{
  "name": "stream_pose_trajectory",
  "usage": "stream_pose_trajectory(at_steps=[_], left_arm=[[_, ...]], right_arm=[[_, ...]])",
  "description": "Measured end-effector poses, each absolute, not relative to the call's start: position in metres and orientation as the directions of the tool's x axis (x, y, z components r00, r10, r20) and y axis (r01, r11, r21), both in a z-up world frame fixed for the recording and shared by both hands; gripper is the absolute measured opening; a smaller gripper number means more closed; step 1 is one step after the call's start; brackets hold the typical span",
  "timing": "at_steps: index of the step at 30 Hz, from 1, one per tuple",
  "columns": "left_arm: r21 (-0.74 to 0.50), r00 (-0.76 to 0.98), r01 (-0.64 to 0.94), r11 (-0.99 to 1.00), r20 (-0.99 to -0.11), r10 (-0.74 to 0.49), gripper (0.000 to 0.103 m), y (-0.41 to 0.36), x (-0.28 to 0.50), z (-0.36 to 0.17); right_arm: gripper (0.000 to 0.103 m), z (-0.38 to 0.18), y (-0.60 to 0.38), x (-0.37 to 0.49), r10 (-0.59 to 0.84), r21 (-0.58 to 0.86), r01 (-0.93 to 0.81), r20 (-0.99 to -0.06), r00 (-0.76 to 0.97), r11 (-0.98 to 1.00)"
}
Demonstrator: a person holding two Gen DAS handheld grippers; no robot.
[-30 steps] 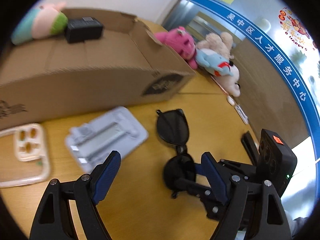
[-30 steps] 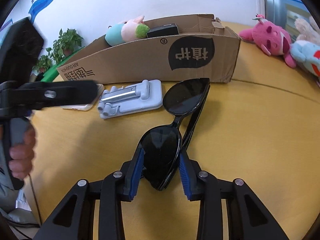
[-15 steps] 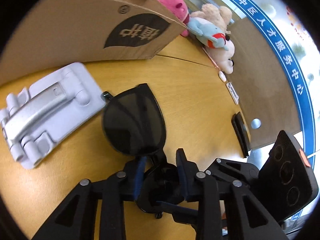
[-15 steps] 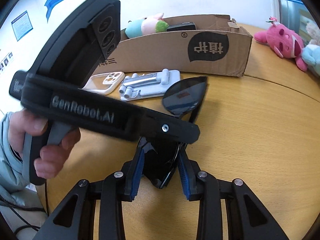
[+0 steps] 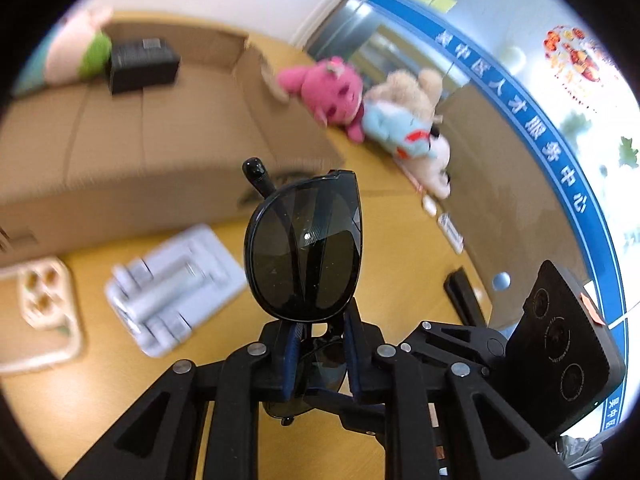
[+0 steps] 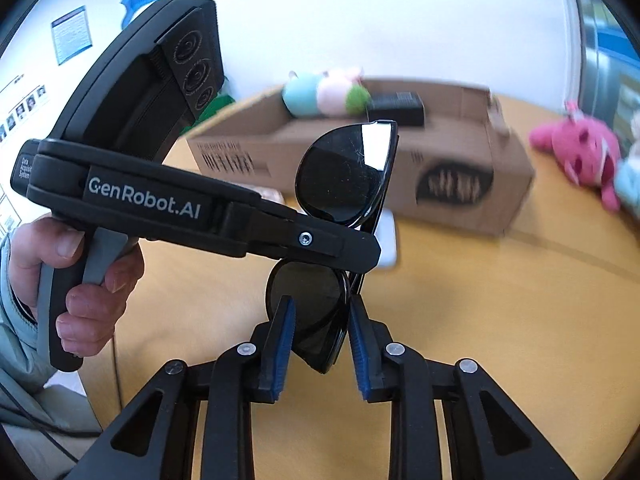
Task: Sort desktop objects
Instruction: 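Close both grippers on the black sunglasses and lift them, then carry the sunglasses over the cardboard box toward the black box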
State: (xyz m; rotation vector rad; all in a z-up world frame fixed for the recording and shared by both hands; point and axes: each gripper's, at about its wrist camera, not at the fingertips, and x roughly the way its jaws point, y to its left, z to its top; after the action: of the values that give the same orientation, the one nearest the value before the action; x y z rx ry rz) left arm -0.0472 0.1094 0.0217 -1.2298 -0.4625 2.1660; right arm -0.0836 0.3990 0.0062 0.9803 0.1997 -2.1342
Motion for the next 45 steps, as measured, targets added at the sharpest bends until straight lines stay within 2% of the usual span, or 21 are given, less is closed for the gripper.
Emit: stream_pose_trajectory(at_steps=[14, 22, 26, 34, 39, 45], left_arm=[[-0.456, -0.576, -0.314, -0.833, -0.606, 0.549, 0.018, 0.020, -0.104, 0.113], [-0.463, -0.592, -0.245, -0.852, -0.624, 0.509, 0.018, -0.033, -0.148, 0.120], [-0.478, -0.571, -0.237, -0.846, -0.636, 0.519, 0.018, -0.036, -0.180, 0.116], [-0.506, -0.474, -0.281, -0.815, -0.665, 0.577, 0.018, 0.022, -0.256, 0.091], [-0.533, -0.415, -0.278, -0.799, -0.683, 0.601, 0.018, 0.063, -0.306, 0.064], [-0.587, -0.350, -0.226, -0.777, -0.696, 0.628, 0.018, 0.091, -0.361, 0.027]], right_arm=[[0.023, 0.090, 0.311, -0.141, -0.699, 0.124, 0.803, -0.581, -0.417, -0.583], [0.022, 0.104, 0.257, -0.197, -0.745, 0.168, 0.838, -0.569, -0.347, -0.519], [0.018, 0.106, 0.248, -0.218, -0.758, 0.211, 0.830, -0.564, -0.328, -0.517], [0.020, 0.090, 0.276, -0.296, -0.702, 0.285, 0.733, -0.621, -0.349, -0.617], [0.027, 0.066, 0.303, -0.352, -0.629, 0.312, 0.660, -0.711, -0.315, -0.684], [0.028, 0.040, 0.324, -0.414, -0.544, 0.308, 0.585, -0.791, -0.282, -0.751]])
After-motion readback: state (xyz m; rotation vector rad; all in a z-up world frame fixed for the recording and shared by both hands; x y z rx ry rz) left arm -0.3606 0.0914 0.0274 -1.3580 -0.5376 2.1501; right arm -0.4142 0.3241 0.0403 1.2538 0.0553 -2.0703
